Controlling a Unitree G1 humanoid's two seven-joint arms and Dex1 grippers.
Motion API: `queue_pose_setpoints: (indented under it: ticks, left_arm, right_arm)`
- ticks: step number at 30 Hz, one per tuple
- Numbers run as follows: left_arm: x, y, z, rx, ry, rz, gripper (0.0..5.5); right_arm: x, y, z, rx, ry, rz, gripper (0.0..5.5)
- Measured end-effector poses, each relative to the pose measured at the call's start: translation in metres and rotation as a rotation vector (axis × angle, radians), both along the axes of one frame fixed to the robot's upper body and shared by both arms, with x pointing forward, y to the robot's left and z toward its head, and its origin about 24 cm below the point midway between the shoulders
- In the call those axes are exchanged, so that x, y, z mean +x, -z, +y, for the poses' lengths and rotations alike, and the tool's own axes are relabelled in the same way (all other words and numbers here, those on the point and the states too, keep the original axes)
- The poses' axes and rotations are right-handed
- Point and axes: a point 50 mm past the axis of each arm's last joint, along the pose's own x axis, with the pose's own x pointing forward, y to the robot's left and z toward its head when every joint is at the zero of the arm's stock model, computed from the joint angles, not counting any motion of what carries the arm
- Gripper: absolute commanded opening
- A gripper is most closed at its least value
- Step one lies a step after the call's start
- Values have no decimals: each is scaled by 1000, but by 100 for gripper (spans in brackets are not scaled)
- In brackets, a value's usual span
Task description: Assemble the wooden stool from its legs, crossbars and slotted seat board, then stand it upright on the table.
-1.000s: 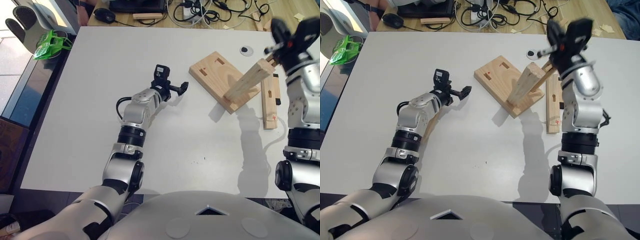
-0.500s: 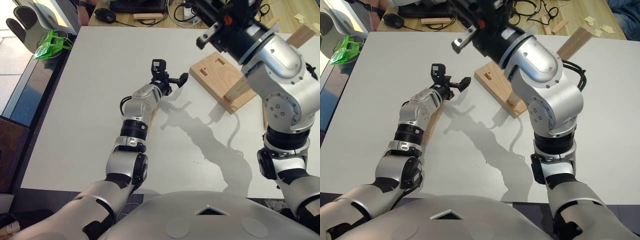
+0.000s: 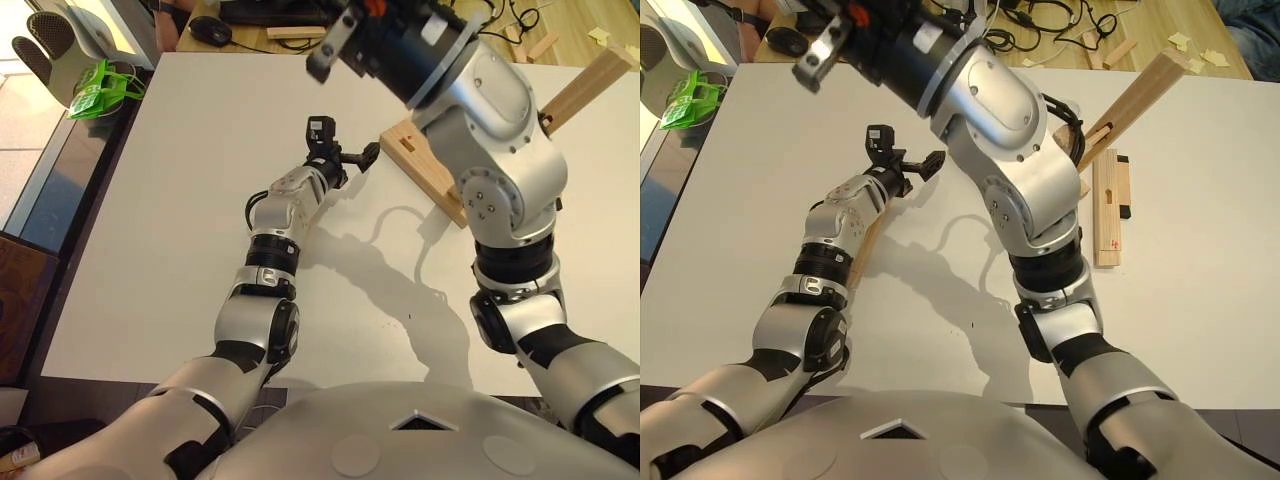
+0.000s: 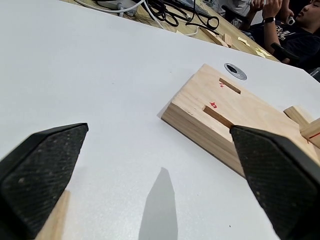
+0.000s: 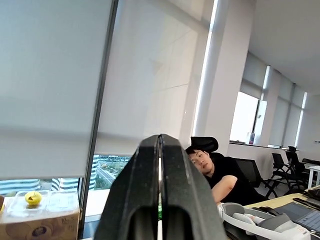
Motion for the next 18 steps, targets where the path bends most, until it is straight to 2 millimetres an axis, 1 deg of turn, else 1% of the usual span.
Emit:
queue_pose_setpoints:
  ticks: [2, 4, 5, 6, 9, 12, 16, 18]
  left_arm:
    - [1, -1, -1, 0, 4, -2, 525]
    - [1, -2, -1, -1, 6, -4, 525]
    - [1, -2, -1, -1, 6, -4, 525]
    - [1, -2, -1, -1, 6, -4, 525]
    - [1, -2, -2, -1, 6, -5, 525]
    - [1, -2, -4, -5, 8, -5, 525]
    - [2, -5, -9, -13, 15, -11, 525]
    - [2, -5, -9, -14, 14, -9, 525]
  right_arm:
    - [10, 4, -4, 62, 13, 64, 1]
    - [20, 11, -6, 138, 27, 174, 1]
    - [22, 14, -5, 157, 25, 192, 1]
    - [21, 15, -4, 159, 18, 177, 1]
    - [15, 12, 7, 117, -9, 42, 1]
    - [13, 8, 18, 94, -33, -27, 1]
    - [25, 16, 19, 88, 3, -12, 1]
    - [33, 18, 13, 121, 43, 54, 1]
